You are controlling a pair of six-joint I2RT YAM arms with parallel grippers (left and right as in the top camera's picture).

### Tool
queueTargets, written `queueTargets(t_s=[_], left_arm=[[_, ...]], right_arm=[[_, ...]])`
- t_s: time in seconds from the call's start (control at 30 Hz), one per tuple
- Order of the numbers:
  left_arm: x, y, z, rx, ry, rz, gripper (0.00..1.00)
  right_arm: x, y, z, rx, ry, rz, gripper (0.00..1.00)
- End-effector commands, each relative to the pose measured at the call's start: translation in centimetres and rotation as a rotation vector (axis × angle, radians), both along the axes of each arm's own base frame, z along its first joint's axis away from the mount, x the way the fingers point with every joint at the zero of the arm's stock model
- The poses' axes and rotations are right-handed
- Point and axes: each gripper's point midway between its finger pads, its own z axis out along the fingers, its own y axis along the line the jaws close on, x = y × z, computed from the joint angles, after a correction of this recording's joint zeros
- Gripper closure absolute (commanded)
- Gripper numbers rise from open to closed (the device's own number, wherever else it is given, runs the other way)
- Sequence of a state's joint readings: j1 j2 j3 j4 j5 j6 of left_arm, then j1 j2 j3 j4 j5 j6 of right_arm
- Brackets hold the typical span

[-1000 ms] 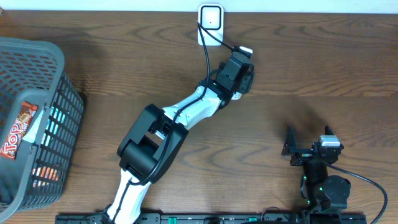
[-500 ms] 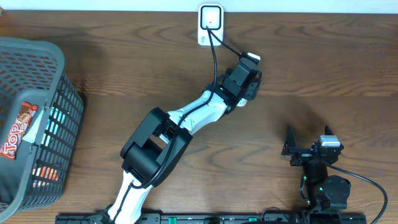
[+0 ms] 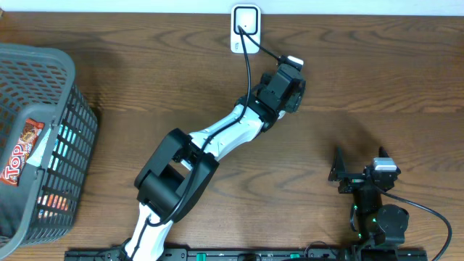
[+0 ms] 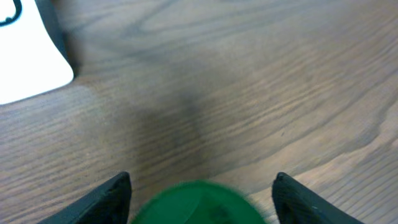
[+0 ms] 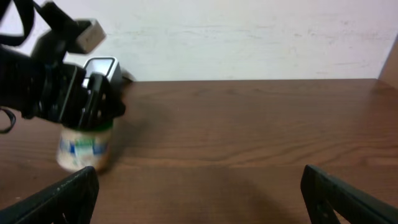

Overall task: Scan the item barcode
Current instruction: 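Carry the jar to the white scanner and hold it under it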

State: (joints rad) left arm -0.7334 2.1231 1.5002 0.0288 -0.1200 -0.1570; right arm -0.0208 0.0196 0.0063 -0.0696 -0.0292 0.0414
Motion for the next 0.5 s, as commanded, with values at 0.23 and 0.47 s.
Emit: queueTargets(t_s=[0.23, 0.47], left_arm=[[0.5, 0.3, 3.2, -0.028, -0.059, 0.018, 0.25], [0.5, 0.5, 7.7, -0.035, -0.148, -0.017, 0.1]], right_arm=[[0.0, 0.0, -0.1, 0.01, 0.004, -0.001, 0.01], [0.0, 0.0, -0.1, 0.01, 0.004, -0.002, 0.01]])
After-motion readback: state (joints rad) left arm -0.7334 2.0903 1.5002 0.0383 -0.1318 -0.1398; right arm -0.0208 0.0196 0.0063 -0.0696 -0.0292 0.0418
